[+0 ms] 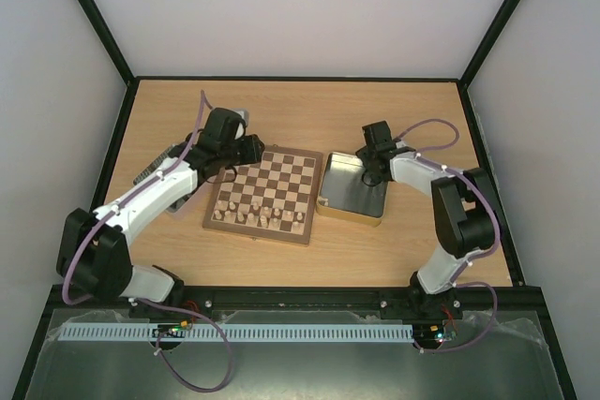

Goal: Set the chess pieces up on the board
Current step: Adjust the storage box at the center of the board.

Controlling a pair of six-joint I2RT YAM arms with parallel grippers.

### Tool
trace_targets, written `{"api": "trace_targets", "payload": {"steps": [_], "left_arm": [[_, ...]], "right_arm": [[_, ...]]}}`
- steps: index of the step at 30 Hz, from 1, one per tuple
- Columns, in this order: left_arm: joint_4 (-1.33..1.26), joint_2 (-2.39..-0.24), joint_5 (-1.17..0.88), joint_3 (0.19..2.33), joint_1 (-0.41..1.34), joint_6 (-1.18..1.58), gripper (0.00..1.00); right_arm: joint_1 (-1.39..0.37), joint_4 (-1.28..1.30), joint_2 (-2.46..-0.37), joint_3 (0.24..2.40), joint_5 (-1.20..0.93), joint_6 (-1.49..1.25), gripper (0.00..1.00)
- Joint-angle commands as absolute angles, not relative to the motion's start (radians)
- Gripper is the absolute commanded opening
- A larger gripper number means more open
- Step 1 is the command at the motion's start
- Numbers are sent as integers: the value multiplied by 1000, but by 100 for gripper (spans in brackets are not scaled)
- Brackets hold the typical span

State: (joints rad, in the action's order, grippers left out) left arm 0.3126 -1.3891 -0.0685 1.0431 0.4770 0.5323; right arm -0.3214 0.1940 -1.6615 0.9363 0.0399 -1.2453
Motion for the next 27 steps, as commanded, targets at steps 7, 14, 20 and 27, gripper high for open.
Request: {"api": "trace_targets", "payload": {"steps": [7, 14, 20, 27], "left_arm": [[340, -1465, -100, 1091, 428, 498, 45], [344, -1474, -131, 1096, 411, 502, 45], [327, -1441, -143, 1058, 410, 503, 45], [315, -1379, -159, 1010, 410, 509, 45]], "right_arm": [[-273, 218, -1802, 1097, -4, -969, 43], [-274, 190, -1827, 1082, -204, -795, 32], [-299, 324, -1826, 1112, -245, -592, 30], [-367, 471, -1790, 1095, -219, -428, 26]]}}
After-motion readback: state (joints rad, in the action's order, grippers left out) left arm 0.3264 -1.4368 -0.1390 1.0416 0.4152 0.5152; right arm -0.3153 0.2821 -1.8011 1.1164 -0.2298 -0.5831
